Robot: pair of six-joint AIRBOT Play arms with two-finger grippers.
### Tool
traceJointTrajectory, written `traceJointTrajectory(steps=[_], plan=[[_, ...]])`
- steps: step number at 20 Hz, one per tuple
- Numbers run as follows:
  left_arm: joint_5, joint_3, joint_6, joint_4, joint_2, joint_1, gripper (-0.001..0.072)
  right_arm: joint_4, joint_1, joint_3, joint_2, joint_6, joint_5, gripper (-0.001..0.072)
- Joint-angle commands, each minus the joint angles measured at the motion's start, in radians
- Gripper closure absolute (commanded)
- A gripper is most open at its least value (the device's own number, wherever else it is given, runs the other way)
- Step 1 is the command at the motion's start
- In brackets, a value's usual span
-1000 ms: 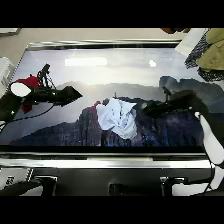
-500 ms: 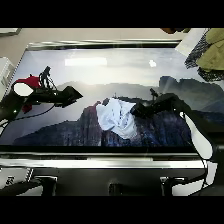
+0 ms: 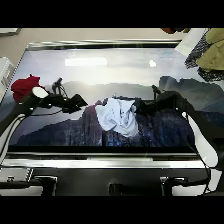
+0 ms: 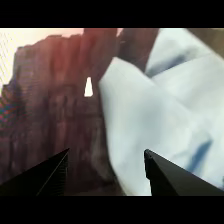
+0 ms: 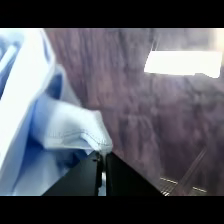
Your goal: Fold the clothes and pants, and hang the long-sleeved shirts on hangers.
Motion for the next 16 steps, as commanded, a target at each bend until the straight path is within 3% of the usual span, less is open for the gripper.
traceJointTrajectory(steps=[1, 5, 8, 14, 16], plan=[[0.051, 0.0, 0.011, -0.023, -0.11, -0.041, 0.0176, -0.034, 0.001, 0.001, 0.037, 0.031, -0.066, 0.0681], [0.152, 0.001, 0.068, -0.141, -0.159, -0.079, 0.0185, -0.032, 0.002, 0.001, 0.037, 0.05, -0.124, 0.0681], [0.223, 0.003, 0.077, -0.226, -0.181, -0.1, 0.0256, -0.03, 0.002, 0.001, 0.037, 0.05, -0.145, 0.0681], [0.249, 0.003, 0.115, -0.316, -0.223, -0.134, 0.0271, -0.003, 0.002, 0.001, 0.037, 0.05, -0.156, 0.0681], [0.247, 0.003, 0.116, -0.319, -0.222, -0.135, 0.0506, -0.003, 0.002, 0.001, 0.037, 0.05, -0.156, 0.0681]])
